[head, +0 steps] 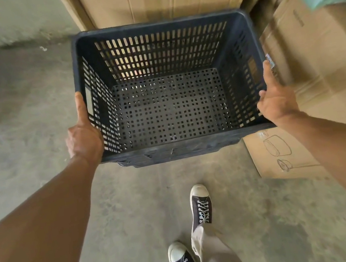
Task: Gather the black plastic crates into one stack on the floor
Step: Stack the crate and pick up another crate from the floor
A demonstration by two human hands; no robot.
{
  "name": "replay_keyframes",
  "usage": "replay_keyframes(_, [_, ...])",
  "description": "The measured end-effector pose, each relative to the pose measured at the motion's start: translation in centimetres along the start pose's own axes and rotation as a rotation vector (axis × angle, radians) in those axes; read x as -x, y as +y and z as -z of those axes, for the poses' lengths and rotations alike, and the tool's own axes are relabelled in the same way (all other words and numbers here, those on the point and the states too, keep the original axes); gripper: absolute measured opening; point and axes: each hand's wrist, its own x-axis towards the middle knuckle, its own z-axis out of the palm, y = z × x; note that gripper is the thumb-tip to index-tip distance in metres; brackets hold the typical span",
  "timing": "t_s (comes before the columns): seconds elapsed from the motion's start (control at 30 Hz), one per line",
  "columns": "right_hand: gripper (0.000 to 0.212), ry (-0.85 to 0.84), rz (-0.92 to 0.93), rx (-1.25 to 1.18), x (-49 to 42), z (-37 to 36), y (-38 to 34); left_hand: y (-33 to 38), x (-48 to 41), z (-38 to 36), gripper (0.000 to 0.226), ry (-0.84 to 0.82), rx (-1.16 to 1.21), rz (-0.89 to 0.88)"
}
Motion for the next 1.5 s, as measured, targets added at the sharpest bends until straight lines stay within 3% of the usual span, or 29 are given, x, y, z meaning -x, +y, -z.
replay_keyframes(0.23, [0.083,0.032,0.040,0.050,1.3,-0.2,0.9,-0.5,0.9,-0.7,0.086,0.059,0.027,-0.051])
replay_keyframes(0.43, [0.079,0.154,0.169,0.116,1.1,-0.3,0.6,-0.4,1.2,-1.1,0.082,0.269,-0.111,-0.337])
replay_keyframes(0.57, [0.068,0.170,0.272,0.076,1.1,0.0,0.7,-0.5,1.2,-0.6,0.068,0.164,-0.065,-0.372])
replay_keyframes(0.7, [0.072,0.066,0.233,0.064,1.4,0.3,0.3,-0.5,1.4,-0.6,0.073,0.073,-0.101,-0.398])
replay_keyframes(0.77, [0.075,0.046,0.201,0.066,1.1,0.9,-0.3,0.4,1.1,0.0,0.075,0.094,-0.028,-0.368])
replay_keyframes(0.83, [0.075,0.128,0.211,0.012,1.0,1.2,-1.2,0.8,1.0,0.2,0.076,0.174,0.039,-0.375])
replay_keyframes(0.9, [0.076,0.173,0.213,0.011,1.3,0.8,-1.8,0.4,1.4,-0.3,0.082,0.151,-0.013,-0.334])
replay_keyframes(1.03, [0.084,0.009,0.210,0.283,2.1,-0.5,-1.6,-0.3,2.3,-1.2,0.096,0.054,-0.194,-0.253])
replay_keyframes(1.33, [0.091,-0.019,0.203,0.301,1.6,-0.7,-1.3,-0.5,1.8,-1.4,0.100,0.063,-0.241,-0.330])
replay_keyframes(1.4, [0.090,-0.089,0.191,0.345,1.6,0.0,-1.6,-0.3,1.8,-0.7,0.103,-0.015,-0.294,-0.316])
replay_keyframes(1.5, [0.086,-0.232,0.112,0.217,1.7,2.6,-2.9,0.8,2.8,1.6,0.099,-0.089,-0.309,-0.305])
